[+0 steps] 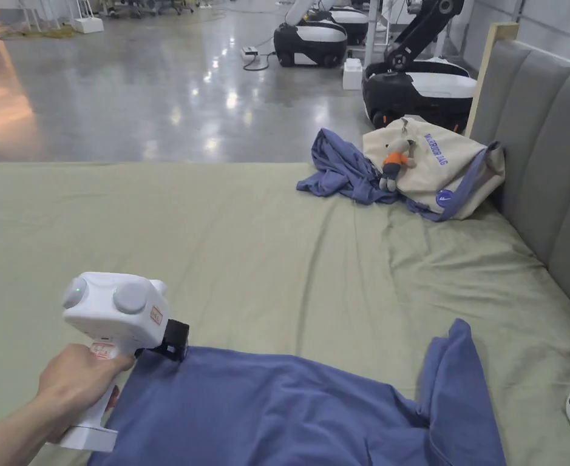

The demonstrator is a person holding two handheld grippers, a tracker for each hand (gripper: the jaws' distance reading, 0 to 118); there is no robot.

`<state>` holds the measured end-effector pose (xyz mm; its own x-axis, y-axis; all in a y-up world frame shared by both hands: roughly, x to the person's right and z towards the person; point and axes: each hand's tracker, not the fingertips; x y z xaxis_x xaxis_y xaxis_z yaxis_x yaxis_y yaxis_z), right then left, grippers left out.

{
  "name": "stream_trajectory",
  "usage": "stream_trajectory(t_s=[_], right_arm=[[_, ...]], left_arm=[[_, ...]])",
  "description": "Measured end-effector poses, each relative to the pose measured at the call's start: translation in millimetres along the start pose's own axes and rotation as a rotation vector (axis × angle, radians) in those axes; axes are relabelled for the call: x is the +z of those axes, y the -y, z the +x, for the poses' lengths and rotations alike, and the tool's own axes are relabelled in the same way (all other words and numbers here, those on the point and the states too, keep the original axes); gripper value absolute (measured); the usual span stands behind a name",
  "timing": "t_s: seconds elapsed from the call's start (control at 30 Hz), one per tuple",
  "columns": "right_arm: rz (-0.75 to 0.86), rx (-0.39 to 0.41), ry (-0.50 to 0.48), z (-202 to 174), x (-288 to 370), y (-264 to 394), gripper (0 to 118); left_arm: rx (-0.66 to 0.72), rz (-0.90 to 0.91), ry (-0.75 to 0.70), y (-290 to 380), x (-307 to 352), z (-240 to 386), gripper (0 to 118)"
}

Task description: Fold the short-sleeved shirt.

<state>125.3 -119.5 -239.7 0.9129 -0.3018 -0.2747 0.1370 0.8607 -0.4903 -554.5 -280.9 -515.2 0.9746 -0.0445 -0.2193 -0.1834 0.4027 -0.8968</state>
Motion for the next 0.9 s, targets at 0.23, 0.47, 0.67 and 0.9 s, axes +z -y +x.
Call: stream_trajectory(t_s=[0.23, 0.47, 0.67, 0.9], right_arm=[[-0.058, -0.013, -0.028, 17, -34, 9, 4], [-0.137, 0.160, -0.090, -5, -115, -17, 4], [-0.310, 0.254, -0.069, -19, -287, -72, 90], [-0.568, 0.253, 0.203, -7, -501, -73, 104]], left_arm=[[-0.180, -0.023, 0.097, 16, 44, 31, 5], [-0.110, 0.180, 0.080, 27, 153, -25, 5], [-0.097, 0.209, 0.106, 26, 169, -37, 5], [-0.117, 0.170, 0.121, 23, 142, -33, 5]])
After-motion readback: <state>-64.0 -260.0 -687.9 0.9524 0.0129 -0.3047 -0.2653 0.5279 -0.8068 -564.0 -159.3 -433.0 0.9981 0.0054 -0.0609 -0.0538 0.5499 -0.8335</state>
